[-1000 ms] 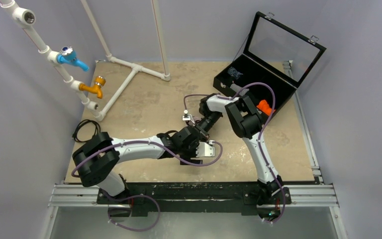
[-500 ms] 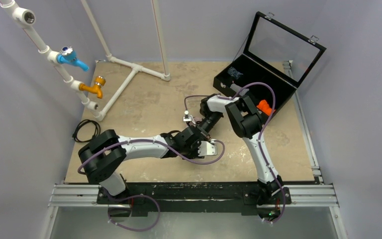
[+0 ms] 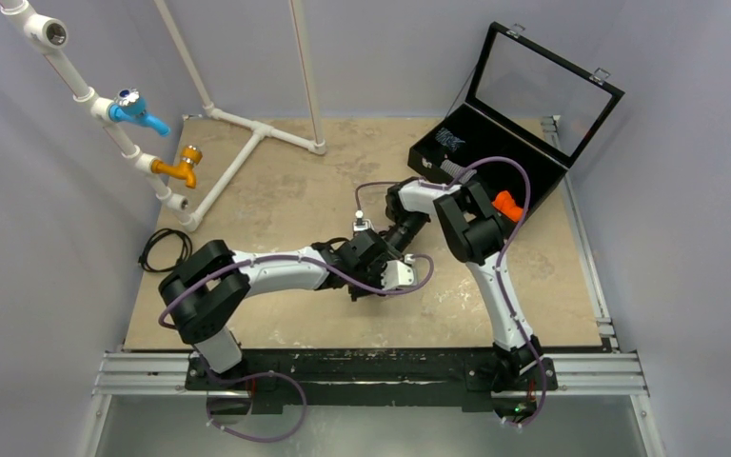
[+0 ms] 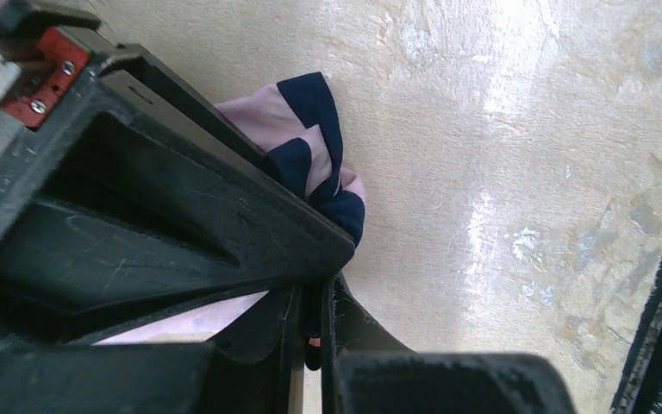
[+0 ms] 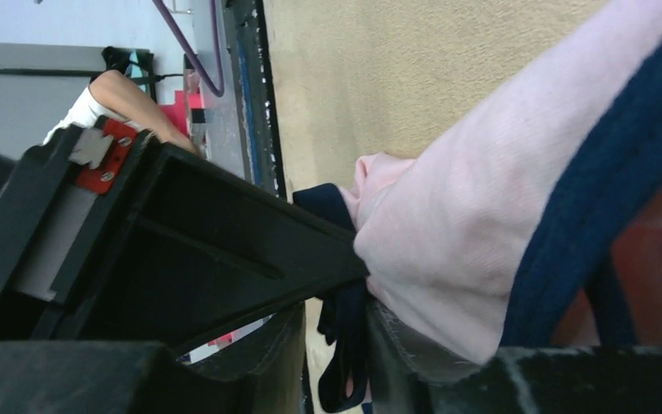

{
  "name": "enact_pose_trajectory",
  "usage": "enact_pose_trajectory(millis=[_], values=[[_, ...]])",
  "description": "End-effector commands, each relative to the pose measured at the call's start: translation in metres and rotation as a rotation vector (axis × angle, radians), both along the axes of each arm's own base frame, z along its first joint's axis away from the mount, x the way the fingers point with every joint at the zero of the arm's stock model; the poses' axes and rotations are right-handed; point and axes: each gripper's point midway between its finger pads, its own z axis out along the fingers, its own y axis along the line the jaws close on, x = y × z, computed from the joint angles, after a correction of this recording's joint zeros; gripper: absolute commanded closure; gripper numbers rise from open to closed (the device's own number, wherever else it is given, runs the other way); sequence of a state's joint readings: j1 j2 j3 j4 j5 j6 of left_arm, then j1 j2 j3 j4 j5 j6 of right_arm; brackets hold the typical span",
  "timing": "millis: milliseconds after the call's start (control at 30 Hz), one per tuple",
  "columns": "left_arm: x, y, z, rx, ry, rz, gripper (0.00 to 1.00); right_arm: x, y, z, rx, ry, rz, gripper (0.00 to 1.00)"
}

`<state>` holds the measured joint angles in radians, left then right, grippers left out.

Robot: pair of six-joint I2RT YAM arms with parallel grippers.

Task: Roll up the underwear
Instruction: Roll the underwear to the center of the board.

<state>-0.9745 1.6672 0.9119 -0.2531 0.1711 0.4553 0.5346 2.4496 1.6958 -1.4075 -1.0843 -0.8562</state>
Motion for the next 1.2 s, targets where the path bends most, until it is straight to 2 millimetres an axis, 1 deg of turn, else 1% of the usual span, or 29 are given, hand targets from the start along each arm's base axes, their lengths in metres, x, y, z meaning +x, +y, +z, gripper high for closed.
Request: enact_pose_trajectory(millis=[0,100,333,500,667,933,1000,1167], values=[[-0.02,-0.007,-0.006,-0.023,0.165,-0.033,1.0,0.025,0.006,0.022,0.072,-0.143,-0.016,0.62],[-0.021,-0.006,-0.009,-0.012,0.173,-0.033,1.0,0.032,0.004,0.026,0.068,-0.162,-0.028,0.58],[-0.016,-0.004,-0.009,-0.011,0.194,-0.009,1.0,0.047,-0.007,0.035,0.049,-0.216,-0.051,0.56],[-0.009,-0.003,-0.005,-0.026,0.23,0.025,1.0,0.061,-0.026,0.042,0.036,-0.256,-0.096,0.56],[-0.005,-0.002,-0.003,-0.039,0.283,0.051,1.0,0.08,-0.051,0.051,0.022,-0.337,-0.165,0.58],[0.007,-0.002,0.009,-0.099,0.472,0.105,1.0,0.109,-0.09,0.065,-0.02,-0.511,-0.346,0.6],[0.008,-0.002,0.011,-0.106,0.528,0.115,1.0,0.114,-0.096,0.068,-0.029,-0.553,-0.389,0.6],[0.013,-0.002,0.015,-0.127,0.711,0.156,1.0,0.114,-0.1,0.073,-0.021,-0.671,-0.441,0.6]])
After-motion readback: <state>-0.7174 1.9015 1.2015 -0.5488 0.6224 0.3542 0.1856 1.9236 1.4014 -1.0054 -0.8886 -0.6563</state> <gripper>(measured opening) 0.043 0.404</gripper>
